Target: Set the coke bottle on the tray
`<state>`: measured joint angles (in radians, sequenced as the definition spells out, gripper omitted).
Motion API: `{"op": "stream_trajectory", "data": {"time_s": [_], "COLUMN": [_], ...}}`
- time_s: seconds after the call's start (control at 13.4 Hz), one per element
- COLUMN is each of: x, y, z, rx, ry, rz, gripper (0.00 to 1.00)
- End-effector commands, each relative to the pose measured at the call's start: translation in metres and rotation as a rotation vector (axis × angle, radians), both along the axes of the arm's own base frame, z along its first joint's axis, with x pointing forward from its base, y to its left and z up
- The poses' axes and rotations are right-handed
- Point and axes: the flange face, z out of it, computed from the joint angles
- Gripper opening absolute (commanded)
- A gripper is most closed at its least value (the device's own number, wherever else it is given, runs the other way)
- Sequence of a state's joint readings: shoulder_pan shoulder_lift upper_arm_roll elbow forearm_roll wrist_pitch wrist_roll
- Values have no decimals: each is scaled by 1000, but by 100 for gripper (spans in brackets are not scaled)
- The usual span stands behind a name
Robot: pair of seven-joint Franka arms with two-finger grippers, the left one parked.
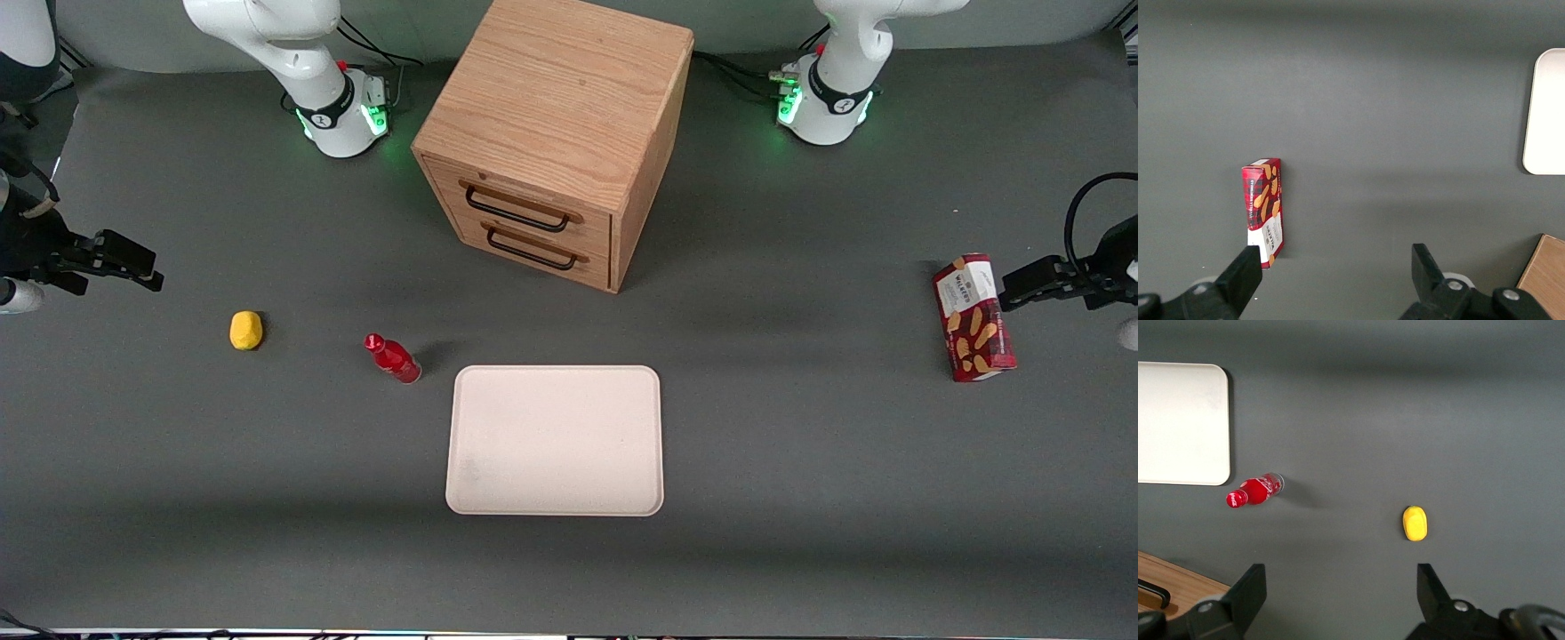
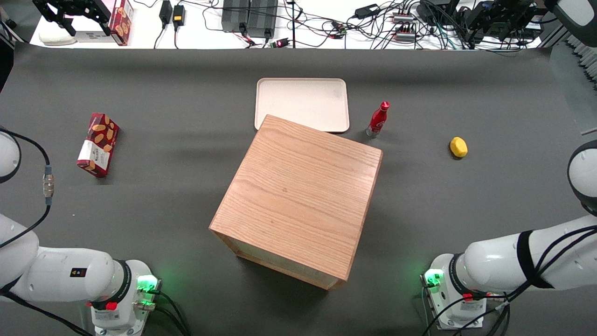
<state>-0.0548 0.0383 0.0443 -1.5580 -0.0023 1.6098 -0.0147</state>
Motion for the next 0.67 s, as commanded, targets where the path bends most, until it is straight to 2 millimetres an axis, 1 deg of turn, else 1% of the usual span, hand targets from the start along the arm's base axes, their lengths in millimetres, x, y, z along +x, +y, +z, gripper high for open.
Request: {"op": "stream_trajectory", "data": {"time_s": [0.0,0.6], "x": [-4,-3], "y": [3,2], "z": [4,3], "rx": [13,13], "ry": [3,4], "rz": [-23,-4], "gripper": [100,100]}}
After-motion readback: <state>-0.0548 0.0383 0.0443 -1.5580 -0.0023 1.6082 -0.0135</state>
